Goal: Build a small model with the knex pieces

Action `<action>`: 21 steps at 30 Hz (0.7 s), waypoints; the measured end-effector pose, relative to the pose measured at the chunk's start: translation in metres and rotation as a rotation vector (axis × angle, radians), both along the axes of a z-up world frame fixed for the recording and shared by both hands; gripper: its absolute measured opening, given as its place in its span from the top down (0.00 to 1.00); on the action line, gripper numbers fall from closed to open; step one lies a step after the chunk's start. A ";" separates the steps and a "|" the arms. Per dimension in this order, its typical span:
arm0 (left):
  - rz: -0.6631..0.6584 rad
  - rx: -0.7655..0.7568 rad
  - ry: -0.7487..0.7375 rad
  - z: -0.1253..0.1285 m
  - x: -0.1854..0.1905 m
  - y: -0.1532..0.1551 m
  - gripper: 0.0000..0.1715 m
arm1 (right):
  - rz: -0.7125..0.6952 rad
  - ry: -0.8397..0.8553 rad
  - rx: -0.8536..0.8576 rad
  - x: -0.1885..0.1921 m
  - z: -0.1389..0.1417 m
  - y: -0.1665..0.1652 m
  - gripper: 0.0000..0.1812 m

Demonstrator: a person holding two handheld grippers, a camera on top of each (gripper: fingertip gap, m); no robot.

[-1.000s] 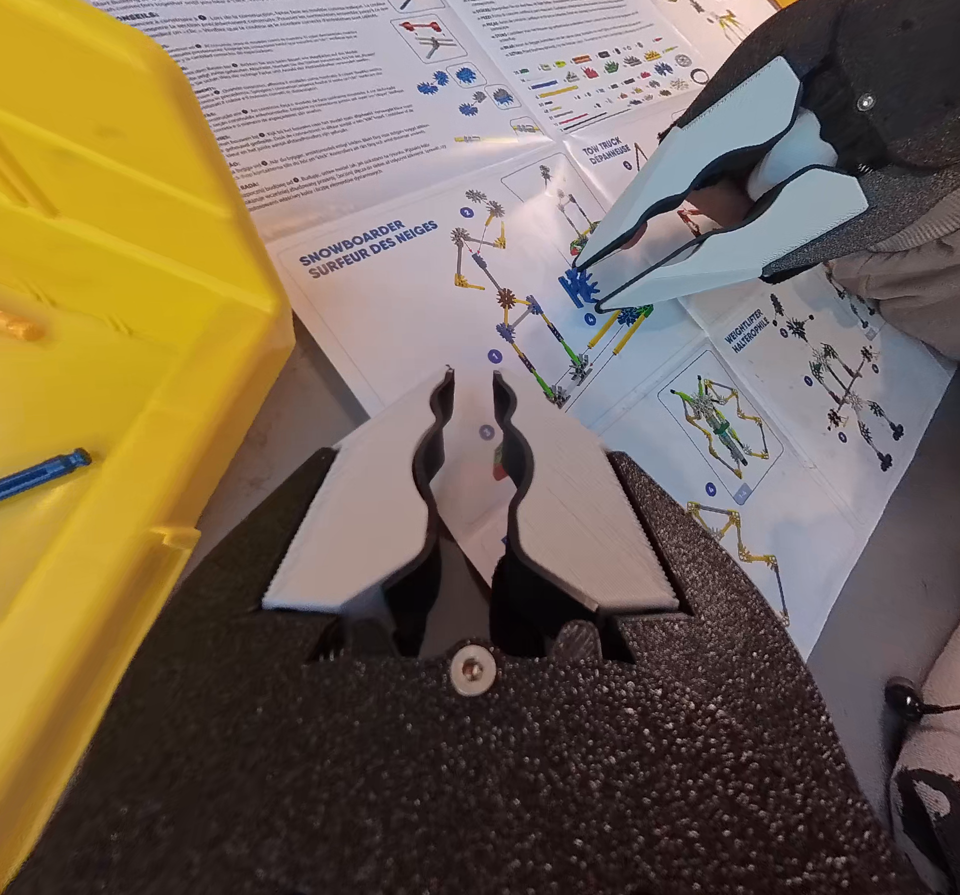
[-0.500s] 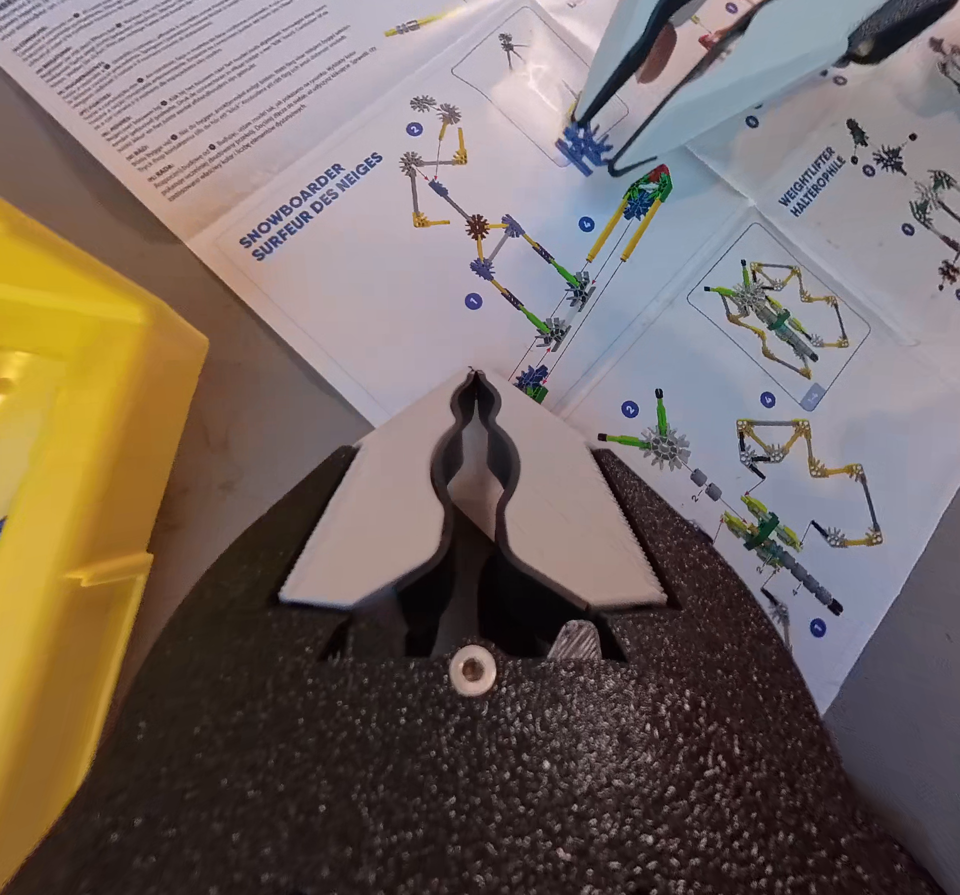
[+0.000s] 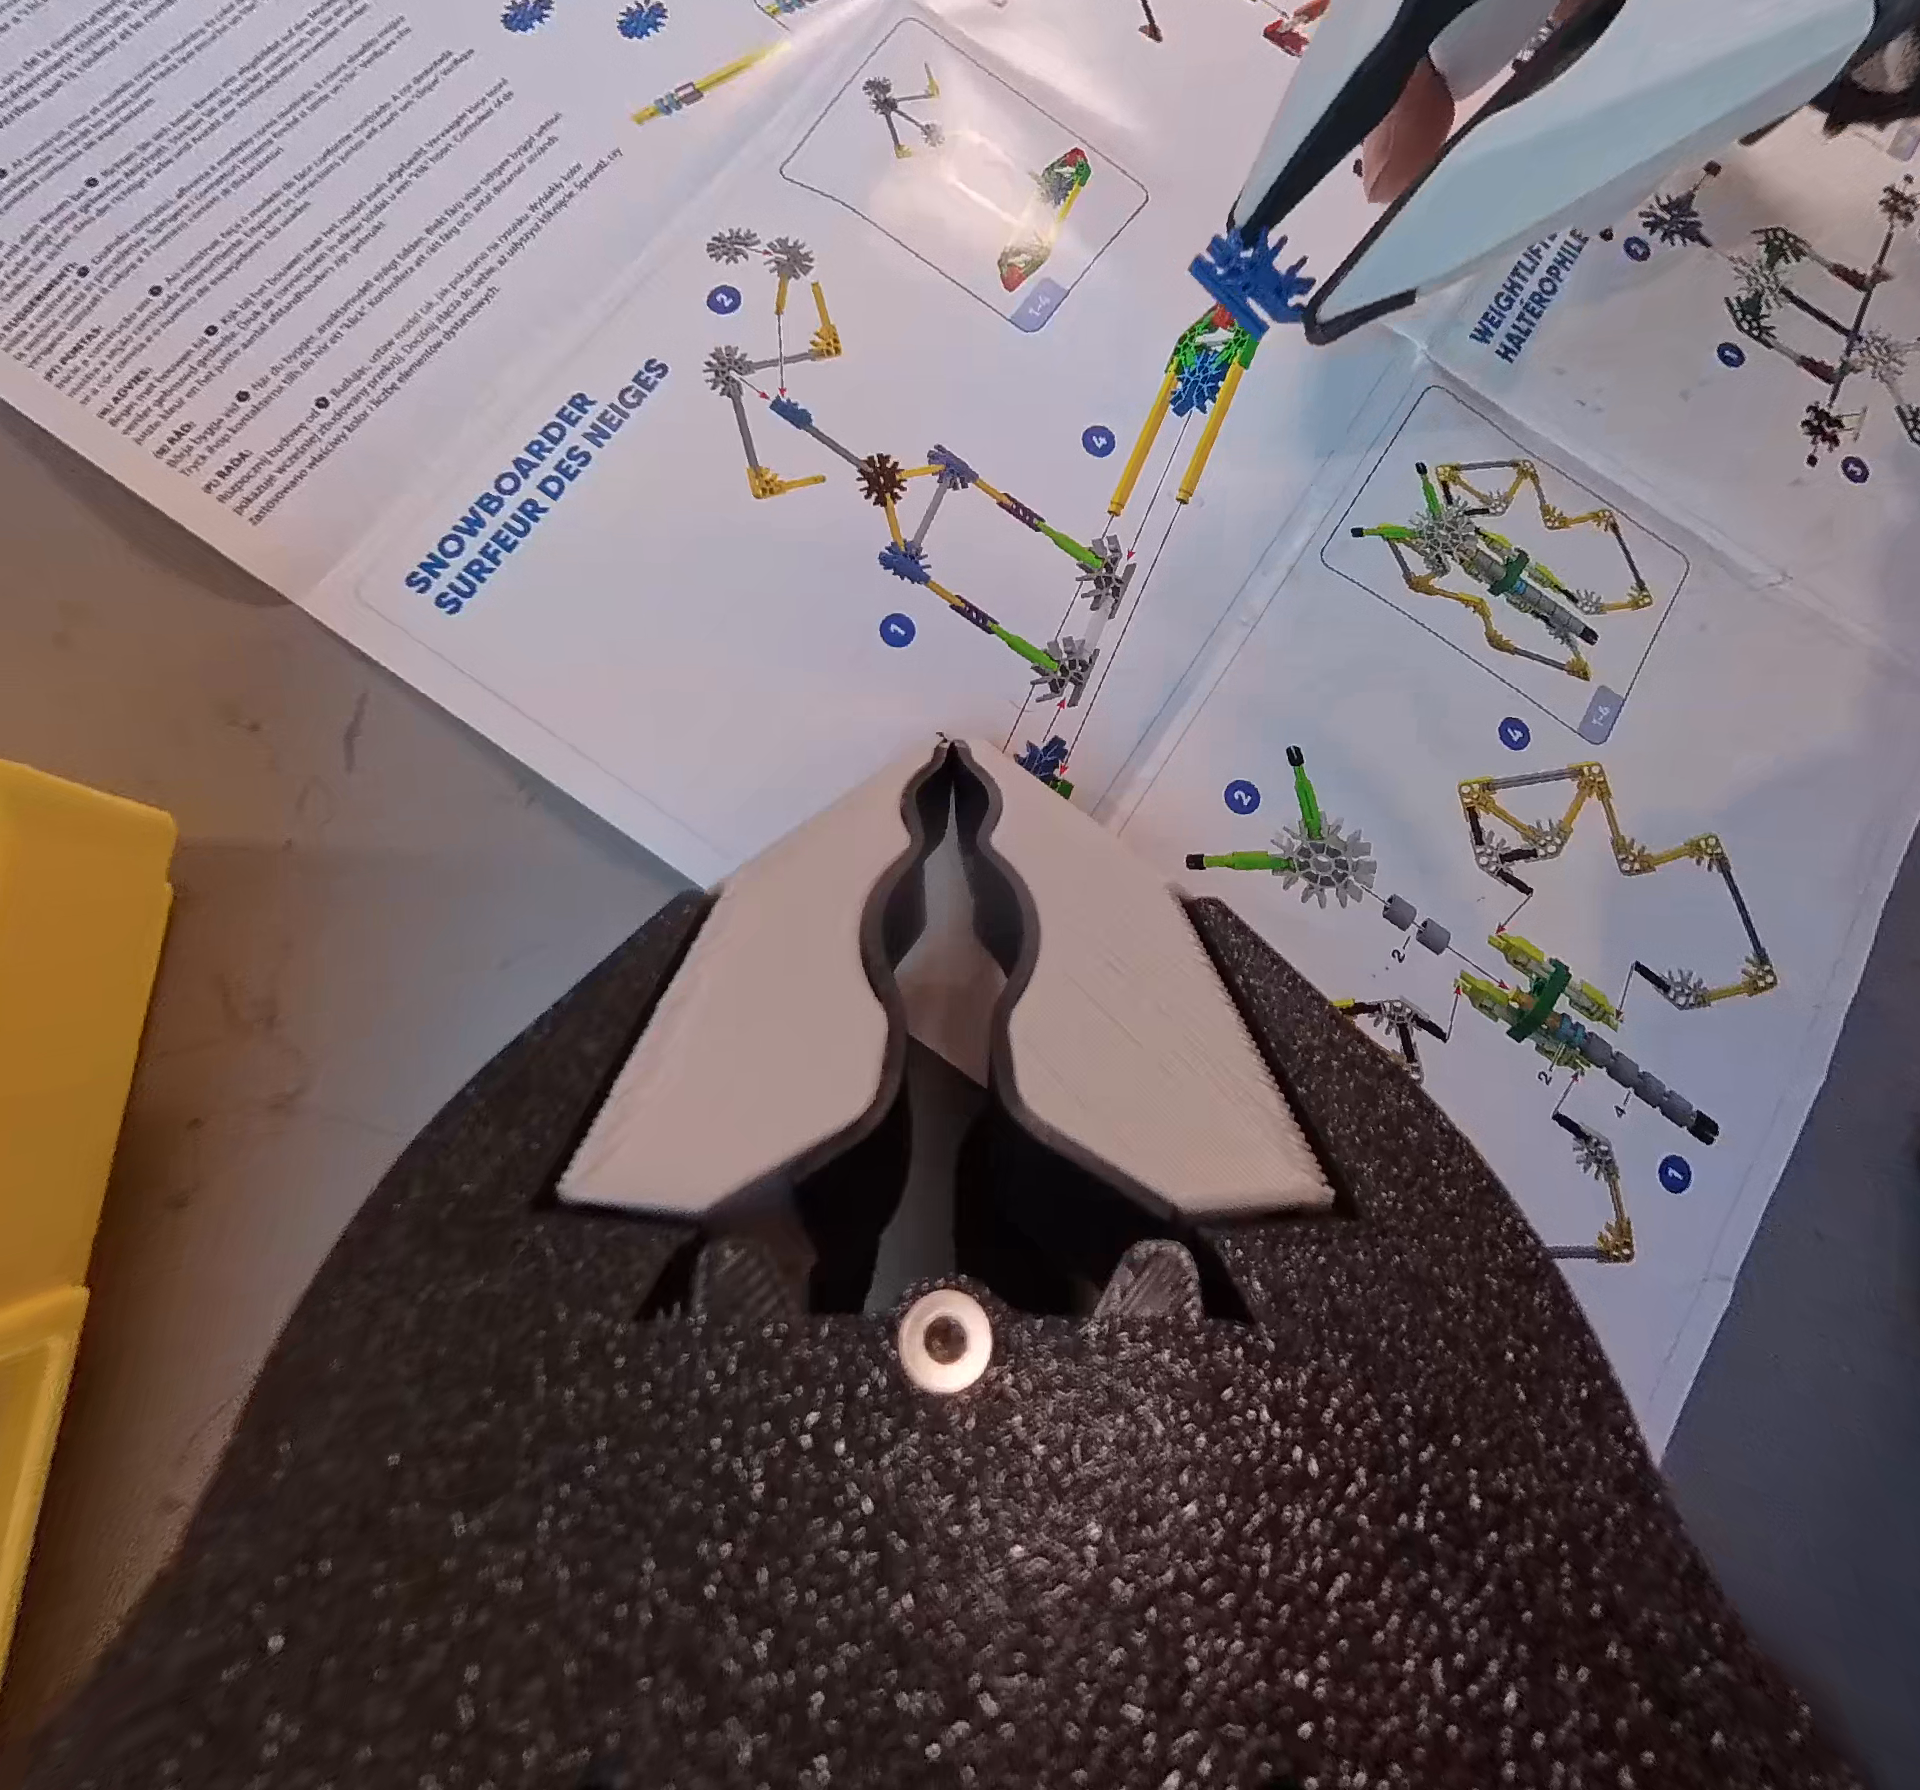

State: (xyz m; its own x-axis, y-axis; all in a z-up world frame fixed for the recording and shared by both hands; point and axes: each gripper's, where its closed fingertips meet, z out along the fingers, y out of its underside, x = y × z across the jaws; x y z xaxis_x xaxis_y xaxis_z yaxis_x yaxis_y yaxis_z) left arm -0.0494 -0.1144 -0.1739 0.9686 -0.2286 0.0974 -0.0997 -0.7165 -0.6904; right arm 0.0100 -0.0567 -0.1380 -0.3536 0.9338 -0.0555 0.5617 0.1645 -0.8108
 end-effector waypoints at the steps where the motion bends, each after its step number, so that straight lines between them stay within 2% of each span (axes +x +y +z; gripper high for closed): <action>1: 0.001 0.000 -0.009 0.000 0.000 0.000 1.00 | -0.013 0.002 -0.001 -0.002 -0.001 -0.003 0.92; 10: 0.009 0.002 -0.032 0.000 0.000 -0.001 1.00 | -0.062 -0.040 -0.078 -0.032 -0.010 -0.026 0.91; 21: 0.040 0.002 -0.061 0.002 -0.006 -0.001 1.00 | -0.094 -0.082 -0.062 -0.047 -0.018 -0.024 0.91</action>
State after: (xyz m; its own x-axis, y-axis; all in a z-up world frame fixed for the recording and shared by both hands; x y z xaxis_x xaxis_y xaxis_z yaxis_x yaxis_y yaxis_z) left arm -0.0550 -0.1157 -0.1720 0.9693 -0.1901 0.1560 -0.0287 -0.7175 -0.6960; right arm -0.0367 -0.0809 -0.1561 -0.2565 0.9564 -0.1397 0.6372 0.0586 -0.7685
